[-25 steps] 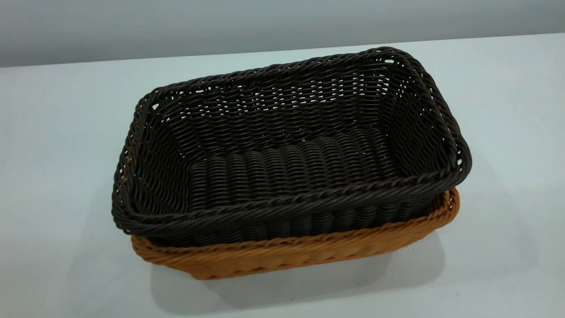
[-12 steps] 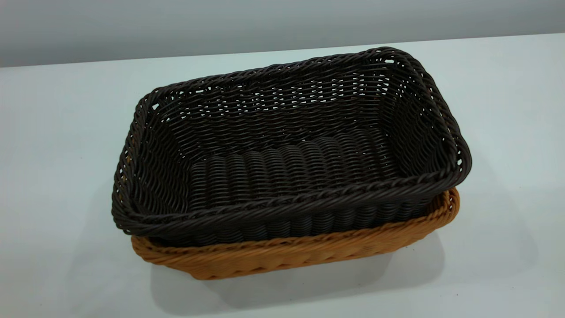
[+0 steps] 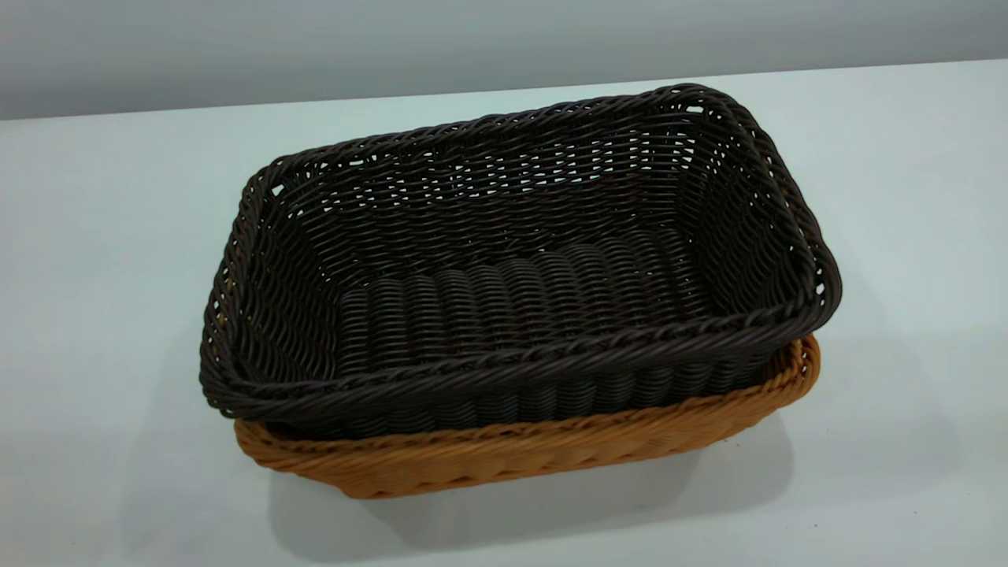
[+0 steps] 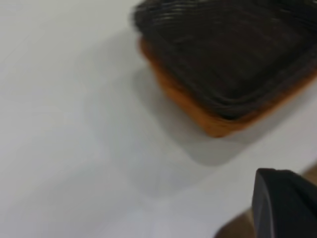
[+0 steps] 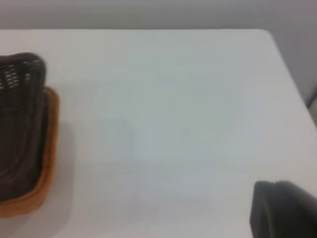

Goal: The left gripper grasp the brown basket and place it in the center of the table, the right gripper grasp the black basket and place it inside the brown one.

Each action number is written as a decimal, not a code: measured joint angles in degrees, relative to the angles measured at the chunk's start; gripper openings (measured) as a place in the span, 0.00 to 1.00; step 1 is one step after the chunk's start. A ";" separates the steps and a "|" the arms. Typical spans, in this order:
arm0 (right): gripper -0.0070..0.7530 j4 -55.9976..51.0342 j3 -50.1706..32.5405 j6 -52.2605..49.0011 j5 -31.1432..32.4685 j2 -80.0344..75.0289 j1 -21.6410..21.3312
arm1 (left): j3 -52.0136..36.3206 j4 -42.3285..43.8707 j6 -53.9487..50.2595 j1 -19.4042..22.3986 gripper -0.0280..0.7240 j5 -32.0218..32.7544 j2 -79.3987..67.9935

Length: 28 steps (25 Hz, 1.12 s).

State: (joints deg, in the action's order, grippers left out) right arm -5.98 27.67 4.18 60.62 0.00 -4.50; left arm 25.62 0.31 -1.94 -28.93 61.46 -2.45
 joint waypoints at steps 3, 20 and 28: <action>0.01 -0.11 0.00 0.00 0.00 0.00 -0.08 | 0.00 0.00 -0.12 7.82 0.04 0.06 0.00; 0.01 -0.11 0.00 0.00 0.00 0.00 -0.08 | 0.00 0.19 -0.07 24.80 0.04 0.06 2.45; 0.01 -0.11 0.00 0.00 0.00 0.00 -0.08 | 0.00 0.19 0.16 25.03 0.04 0.06 2.45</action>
State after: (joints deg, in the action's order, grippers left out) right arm -6.09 27.67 4.18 60.62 0.00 -4.58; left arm 25.62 0.50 -1.78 -3.89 61.52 0.00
